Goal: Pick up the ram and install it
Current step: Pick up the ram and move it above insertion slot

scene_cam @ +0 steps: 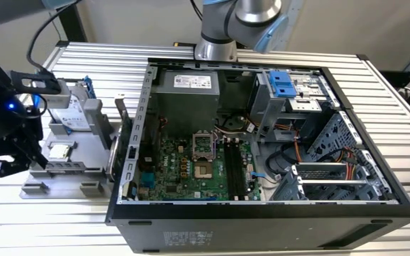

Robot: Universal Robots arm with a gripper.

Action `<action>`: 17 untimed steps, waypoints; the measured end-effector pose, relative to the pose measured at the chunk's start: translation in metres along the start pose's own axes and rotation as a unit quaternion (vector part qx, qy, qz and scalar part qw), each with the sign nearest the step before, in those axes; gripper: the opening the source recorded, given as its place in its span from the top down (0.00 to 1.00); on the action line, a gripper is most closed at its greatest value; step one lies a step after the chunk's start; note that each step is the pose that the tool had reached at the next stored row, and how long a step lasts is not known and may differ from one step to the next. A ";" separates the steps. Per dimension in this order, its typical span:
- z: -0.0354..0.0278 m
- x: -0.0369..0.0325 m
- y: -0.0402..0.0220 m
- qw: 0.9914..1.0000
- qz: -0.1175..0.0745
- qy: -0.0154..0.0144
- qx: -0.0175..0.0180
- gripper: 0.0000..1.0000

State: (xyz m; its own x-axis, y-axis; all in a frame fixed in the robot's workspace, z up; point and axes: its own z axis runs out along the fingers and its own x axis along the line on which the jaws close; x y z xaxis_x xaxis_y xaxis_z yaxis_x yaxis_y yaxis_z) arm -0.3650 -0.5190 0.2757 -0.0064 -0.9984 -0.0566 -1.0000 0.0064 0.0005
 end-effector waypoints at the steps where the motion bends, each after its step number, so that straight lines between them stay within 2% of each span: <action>1: -0.0040 -0.0002 0.0000 1.000 0.000 0.000 0.000 1.00; 5: -0.0213 -0.0012 0.0000 1.000 0.000 0.000 0.000 1.00; 17: -0.0626 -0.0036 0.0001 1.000 0.000 0.000 0.000 1.00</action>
State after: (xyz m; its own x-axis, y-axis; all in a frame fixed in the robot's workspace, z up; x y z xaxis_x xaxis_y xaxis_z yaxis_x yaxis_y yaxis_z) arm -0.3650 -0.5190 0.3384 -0.0064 -0.9984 -0.0567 -1.0000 0.0064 0.0005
